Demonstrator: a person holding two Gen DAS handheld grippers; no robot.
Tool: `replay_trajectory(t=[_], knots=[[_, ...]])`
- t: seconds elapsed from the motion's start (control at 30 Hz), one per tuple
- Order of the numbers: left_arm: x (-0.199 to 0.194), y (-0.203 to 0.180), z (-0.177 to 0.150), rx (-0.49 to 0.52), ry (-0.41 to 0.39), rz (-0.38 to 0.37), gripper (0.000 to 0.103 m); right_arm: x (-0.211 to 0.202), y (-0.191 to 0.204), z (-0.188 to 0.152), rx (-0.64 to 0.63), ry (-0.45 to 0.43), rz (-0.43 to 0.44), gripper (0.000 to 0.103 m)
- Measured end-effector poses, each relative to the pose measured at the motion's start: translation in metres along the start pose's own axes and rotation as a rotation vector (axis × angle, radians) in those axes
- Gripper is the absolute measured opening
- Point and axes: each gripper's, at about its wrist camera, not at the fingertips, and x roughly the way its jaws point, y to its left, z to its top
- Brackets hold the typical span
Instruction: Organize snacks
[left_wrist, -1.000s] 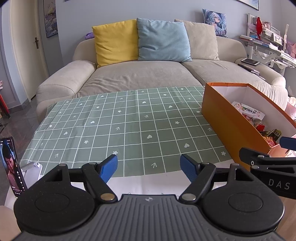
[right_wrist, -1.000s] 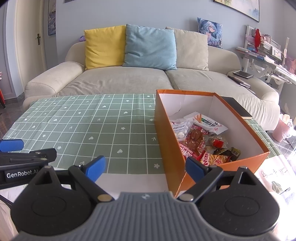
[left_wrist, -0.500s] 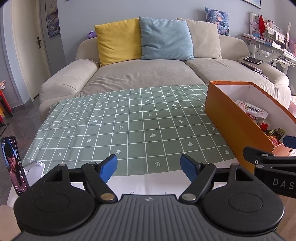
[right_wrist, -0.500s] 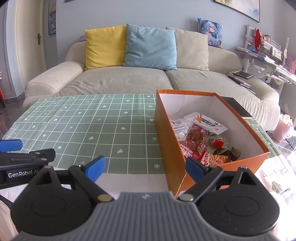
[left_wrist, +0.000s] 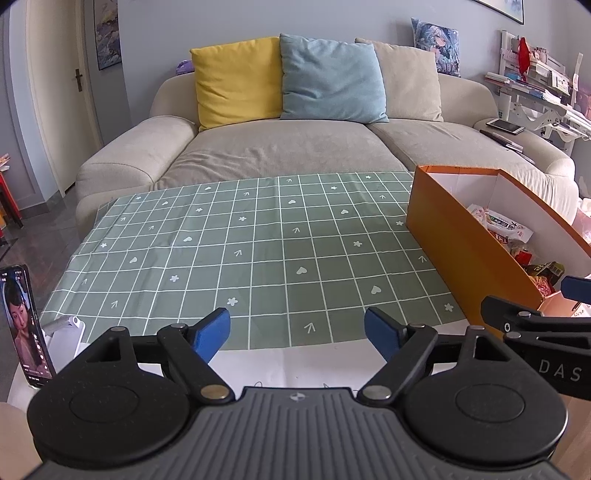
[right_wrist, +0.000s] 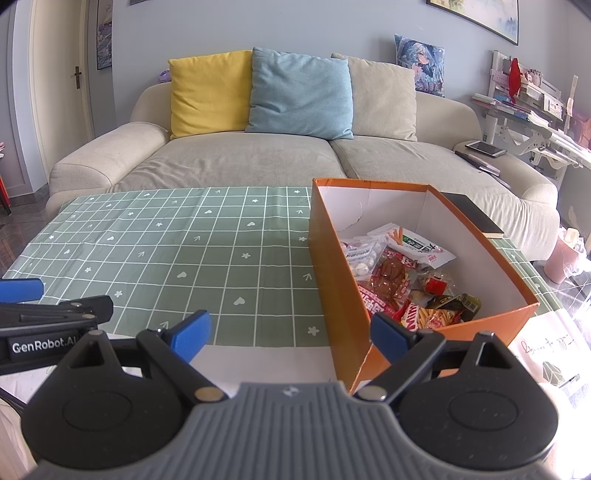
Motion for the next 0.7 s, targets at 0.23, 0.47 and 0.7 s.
replay_trajectory(t=[0.23,0.47,0.7], knots=[[-0.0019,-0.0008,-0.0002,0.009,-0.012,0.011,0.097,0.0006,0.0003,0.0004,0.002,0.001,0.001,0.090],[-0.0032,-0.0043,0.0001,0.036,-0.025,0.041,0.097,0.0008,0.0006,0.0003,0.002,0.002,0.000,0.090],[-0.0021,-0.0048,-0.0006,0.045,-0.019,0.044,0.097,0.0009,0.0010,0.0005,0.002,0.002,0.000,0.090]])
